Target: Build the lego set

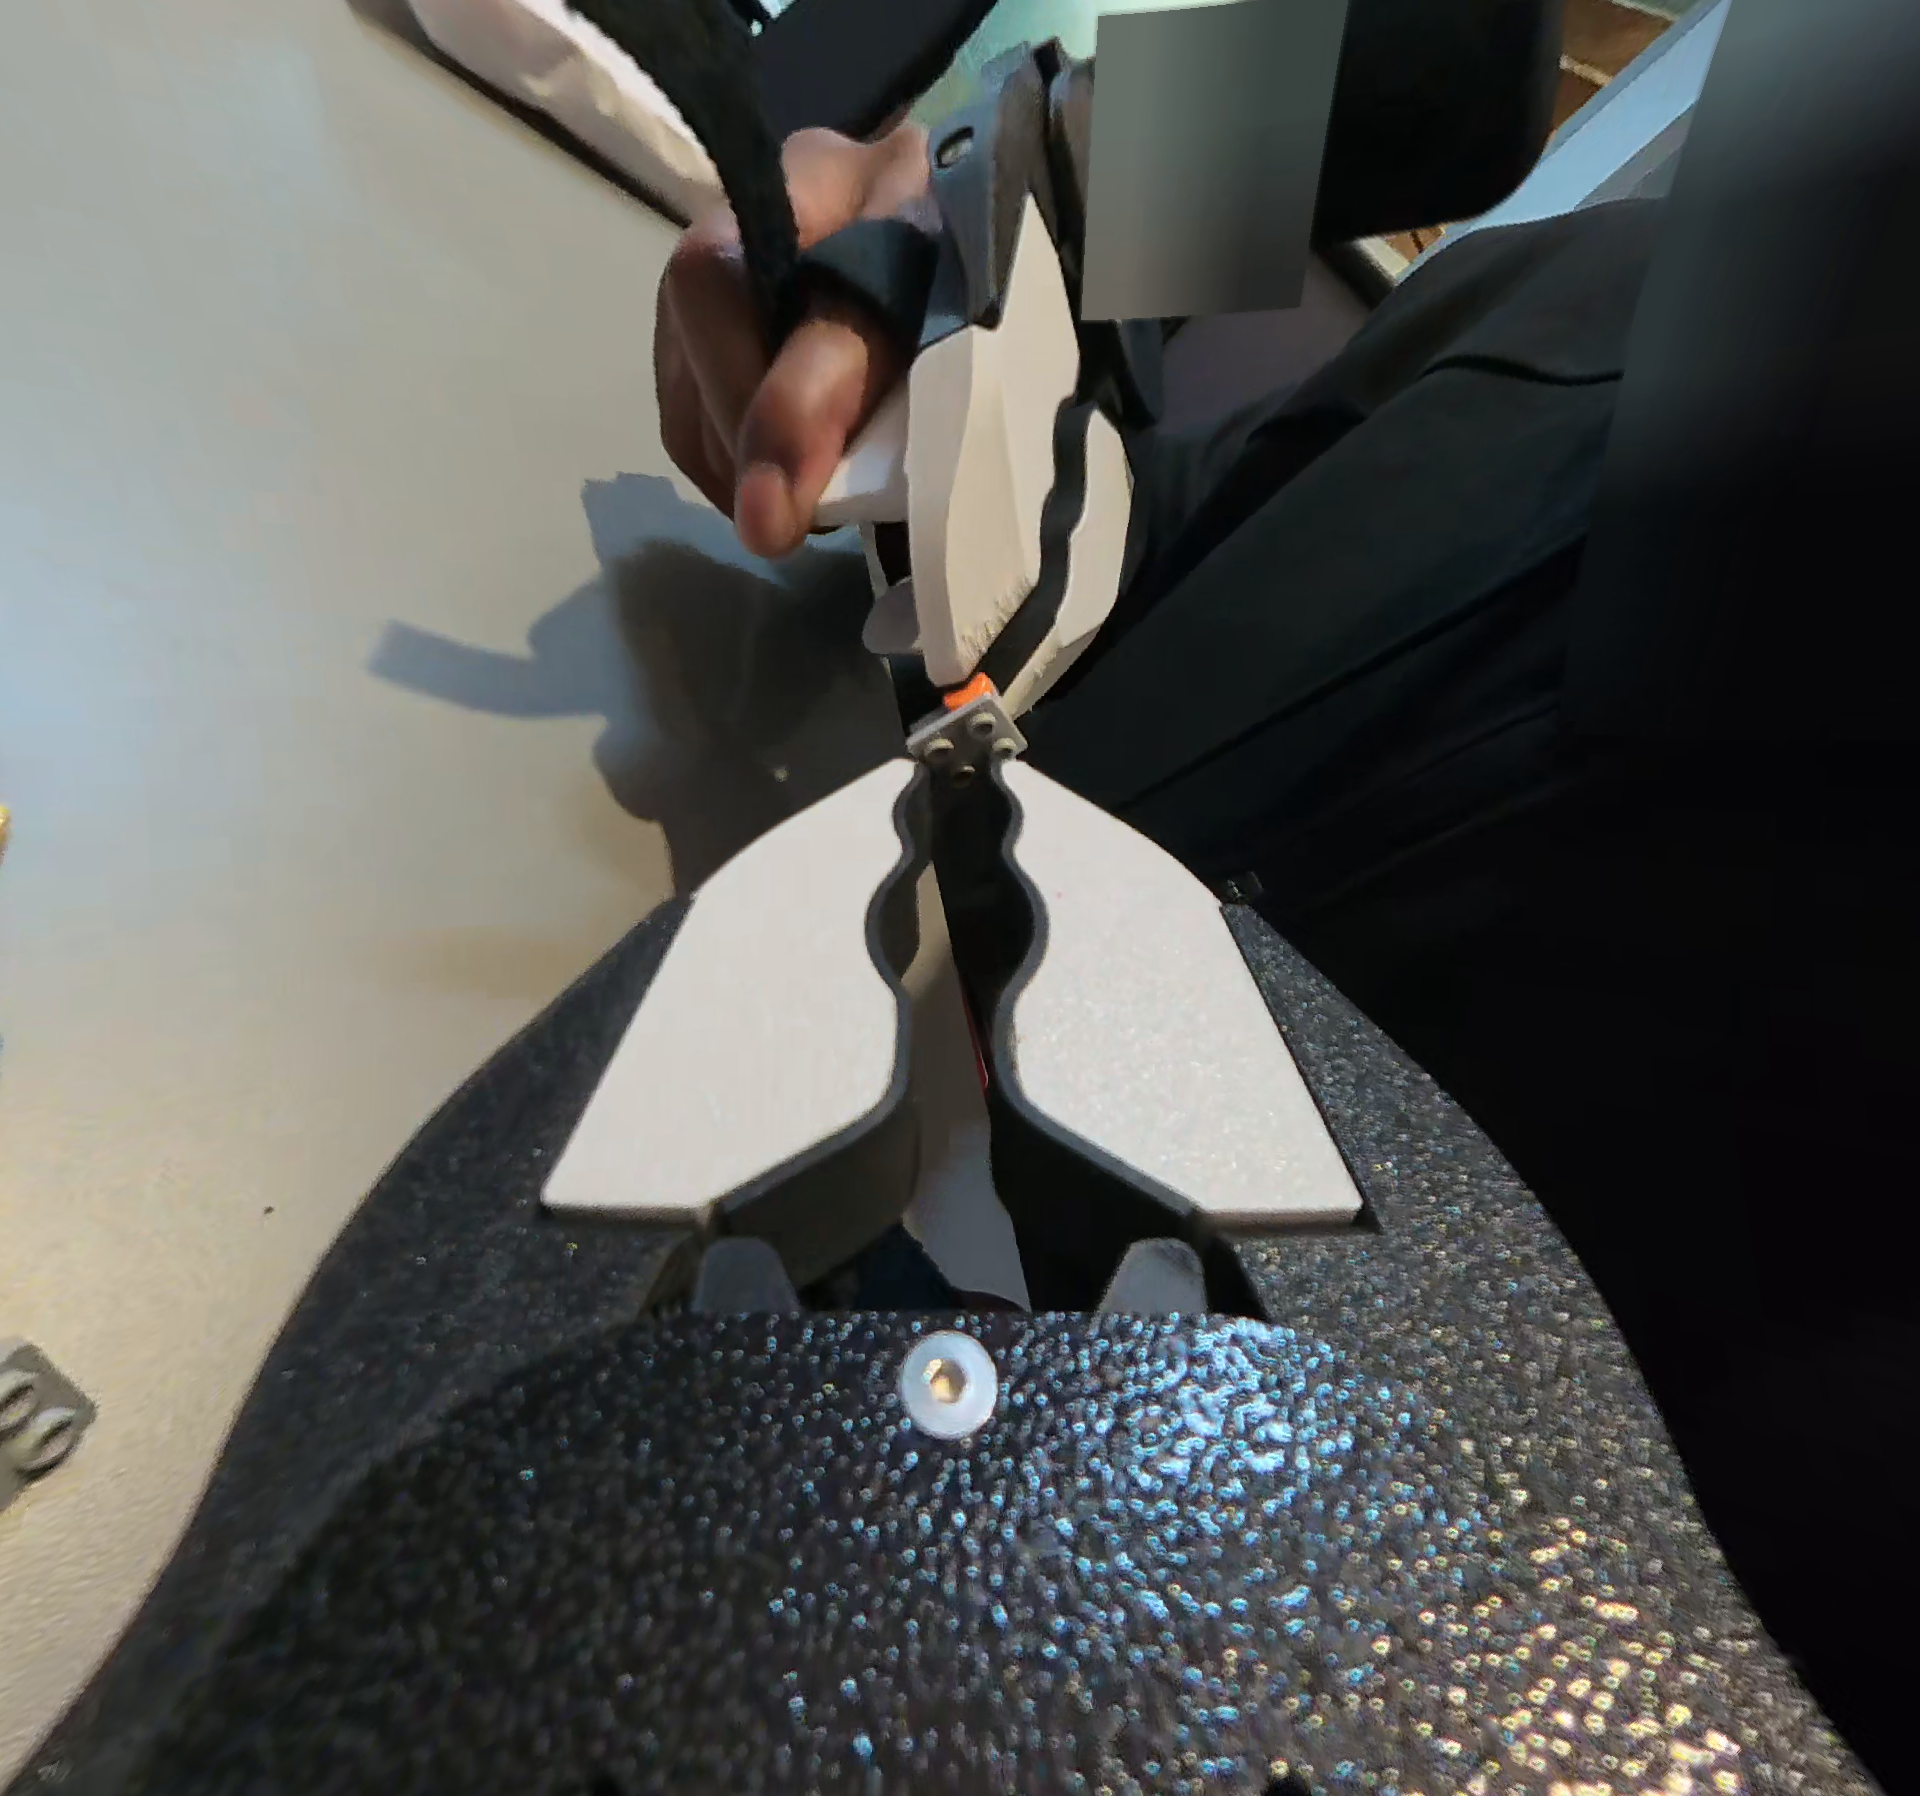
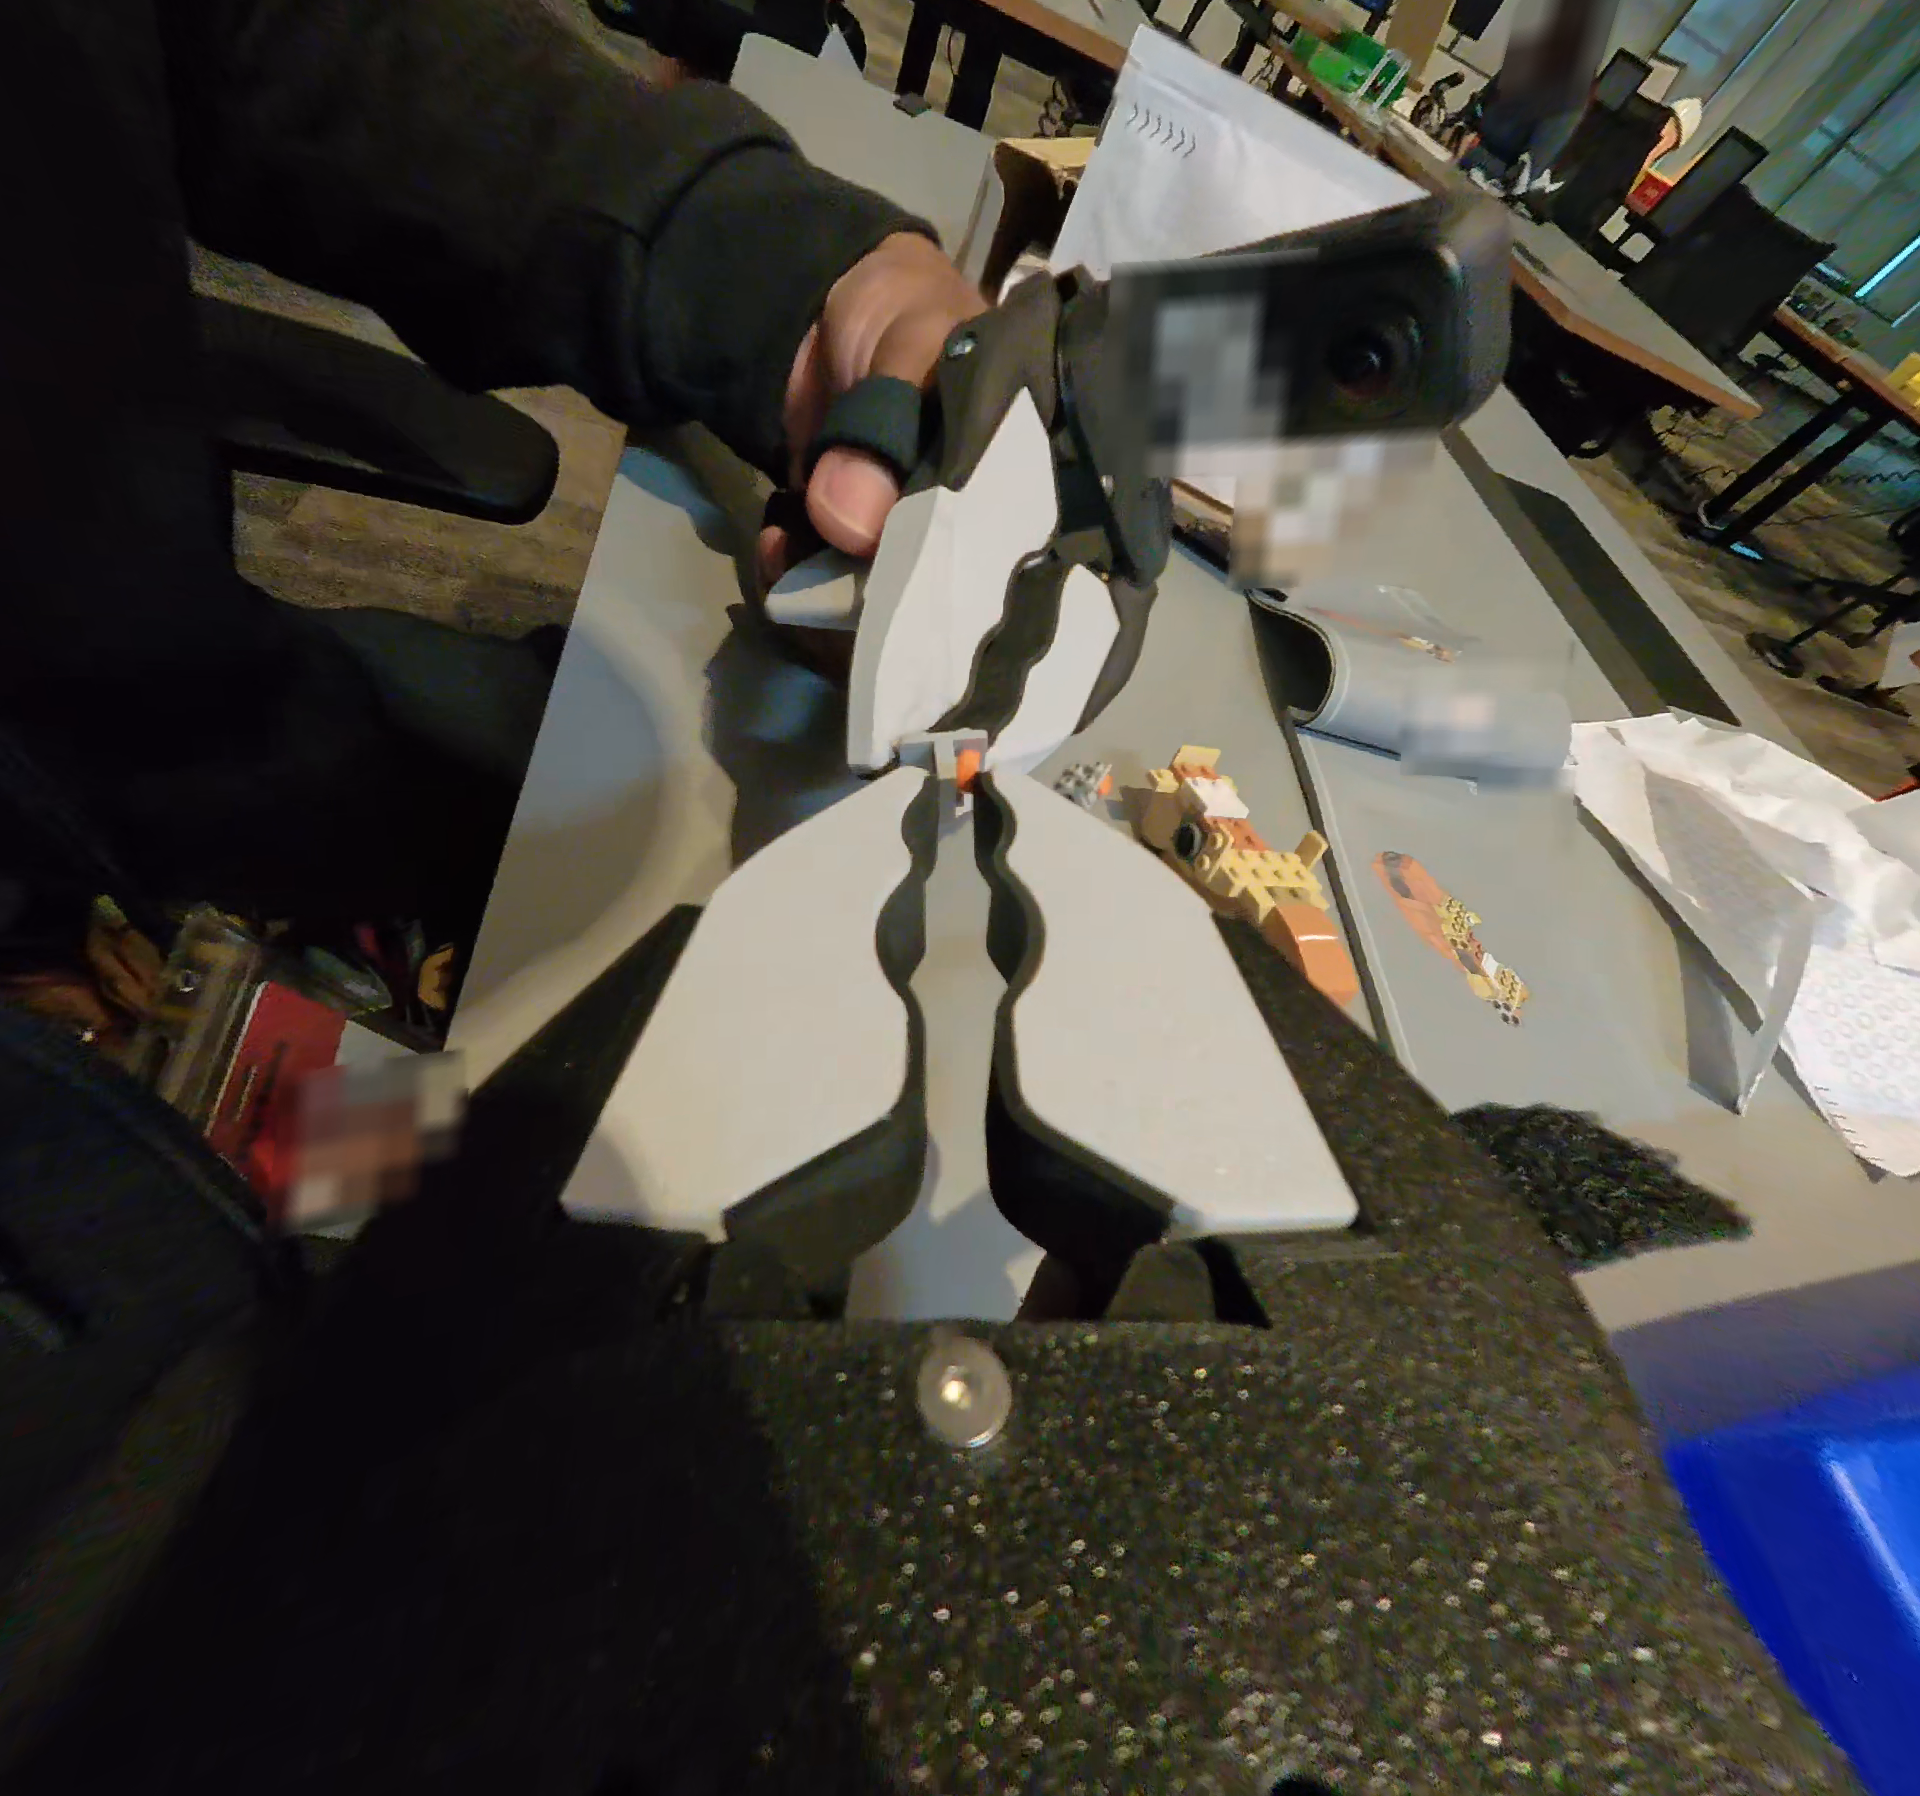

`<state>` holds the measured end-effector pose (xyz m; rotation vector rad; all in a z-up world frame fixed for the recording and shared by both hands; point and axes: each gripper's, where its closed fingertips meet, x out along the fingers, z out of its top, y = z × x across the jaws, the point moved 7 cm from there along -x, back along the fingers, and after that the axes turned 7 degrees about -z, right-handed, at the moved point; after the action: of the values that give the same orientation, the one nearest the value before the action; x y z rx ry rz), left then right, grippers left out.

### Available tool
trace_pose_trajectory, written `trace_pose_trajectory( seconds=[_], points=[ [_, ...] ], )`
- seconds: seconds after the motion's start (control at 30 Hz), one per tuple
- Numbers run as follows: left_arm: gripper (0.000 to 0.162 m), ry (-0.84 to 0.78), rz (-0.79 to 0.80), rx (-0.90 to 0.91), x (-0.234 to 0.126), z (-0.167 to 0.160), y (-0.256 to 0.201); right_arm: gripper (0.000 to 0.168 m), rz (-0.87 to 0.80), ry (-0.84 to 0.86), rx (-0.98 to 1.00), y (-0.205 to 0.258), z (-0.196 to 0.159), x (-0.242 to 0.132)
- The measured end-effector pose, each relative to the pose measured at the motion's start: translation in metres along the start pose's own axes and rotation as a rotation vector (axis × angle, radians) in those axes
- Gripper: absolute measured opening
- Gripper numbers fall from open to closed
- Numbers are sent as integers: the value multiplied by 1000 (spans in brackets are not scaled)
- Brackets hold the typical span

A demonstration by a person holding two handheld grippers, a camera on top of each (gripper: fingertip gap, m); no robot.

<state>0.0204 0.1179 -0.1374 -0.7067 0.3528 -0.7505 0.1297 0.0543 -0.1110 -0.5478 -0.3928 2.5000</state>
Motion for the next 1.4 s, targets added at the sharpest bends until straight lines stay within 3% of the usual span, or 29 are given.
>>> trace_pose_trajectory(
  seconds=[0.27,0.37,0.73,0.9,1.4],
  points=[
    [9,-22,34,-1,-2,4,4,6,-119,-7,-60,1,-4,-1],
    [17,-62,45,-9,-6,4,2,6,-205,8,-138,1,-6,0],
    [23,-428,135,-205,-12,13,-3,6,-513,-3,-540,3,2,-6],
    [24,-553,56,-319,-5,17,-7,6,-579,-23,-706,6,5,-9],
    [21,-590,5,-417,3,22,-10,6,-606,-54,-1081,8,2,-9]
  ],
)
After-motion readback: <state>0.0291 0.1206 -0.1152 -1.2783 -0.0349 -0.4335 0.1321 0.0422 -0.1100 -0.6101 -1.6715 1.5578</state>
